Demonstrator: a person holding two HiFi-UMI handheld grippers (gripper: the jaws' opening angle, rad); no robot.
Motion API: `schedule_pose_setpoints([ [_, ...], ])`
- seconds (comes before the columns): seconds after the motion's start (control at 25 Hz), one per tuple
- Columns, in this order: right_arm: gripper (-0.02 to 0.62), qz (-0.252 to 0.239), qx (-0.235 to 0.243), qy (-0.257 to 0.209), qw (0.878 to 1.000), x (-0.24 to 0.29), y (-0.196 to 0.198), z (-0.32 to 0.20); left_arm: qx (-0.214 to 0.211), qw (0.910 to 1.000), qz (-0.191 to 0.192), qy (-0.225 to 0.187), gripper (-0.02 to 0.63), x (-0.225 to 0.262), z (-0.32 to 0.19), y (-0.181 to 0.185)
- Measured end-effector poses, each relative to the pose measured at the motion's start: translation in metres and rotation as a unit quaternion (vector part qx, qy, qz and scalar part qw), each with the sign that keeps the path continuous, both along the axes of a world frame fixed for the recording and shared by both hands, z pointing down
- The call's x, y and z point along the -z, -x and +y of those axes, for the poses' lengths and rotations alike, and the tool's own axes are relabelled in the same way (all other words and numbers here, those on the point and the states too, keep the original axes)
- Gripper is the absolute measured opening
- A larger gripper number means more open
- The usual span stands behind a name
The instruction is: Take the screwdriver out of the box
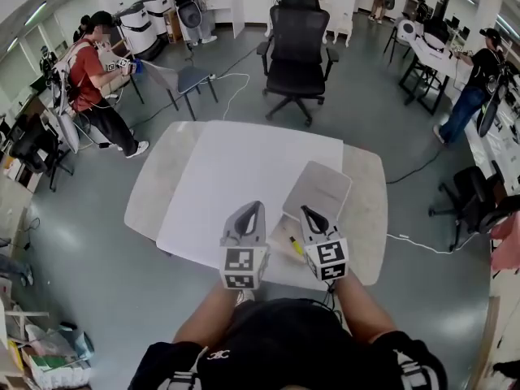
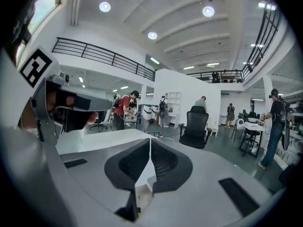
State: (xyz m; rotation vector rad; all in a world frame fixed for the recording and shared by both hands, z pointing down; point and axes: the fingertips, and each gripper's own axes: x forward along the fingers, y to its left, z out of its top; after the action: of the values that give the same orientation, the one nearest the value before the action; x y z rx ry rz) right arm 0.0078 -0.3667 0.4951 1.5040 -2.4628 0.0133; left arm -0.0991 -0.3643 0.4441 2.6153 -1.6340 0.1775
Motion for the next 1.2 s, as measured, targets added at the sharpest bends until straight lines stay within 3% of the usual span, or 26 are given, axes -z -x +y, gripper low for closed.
schedule_pose_setpoints([
  [0.64,0.015,0.05,0.02,0.163,0.985,-0.094,-0.003,0.012,-0.009,0.9996,0.001,0.027,0.014,-0.027,-0.007,0.006],
  [1.2,0.057,0.109,0.069,0.284,0.95,-0.173,0.007,0.019,0.015,0.9987,0.003,0.049,0.014,-0.043,-0.001,0.03],
])
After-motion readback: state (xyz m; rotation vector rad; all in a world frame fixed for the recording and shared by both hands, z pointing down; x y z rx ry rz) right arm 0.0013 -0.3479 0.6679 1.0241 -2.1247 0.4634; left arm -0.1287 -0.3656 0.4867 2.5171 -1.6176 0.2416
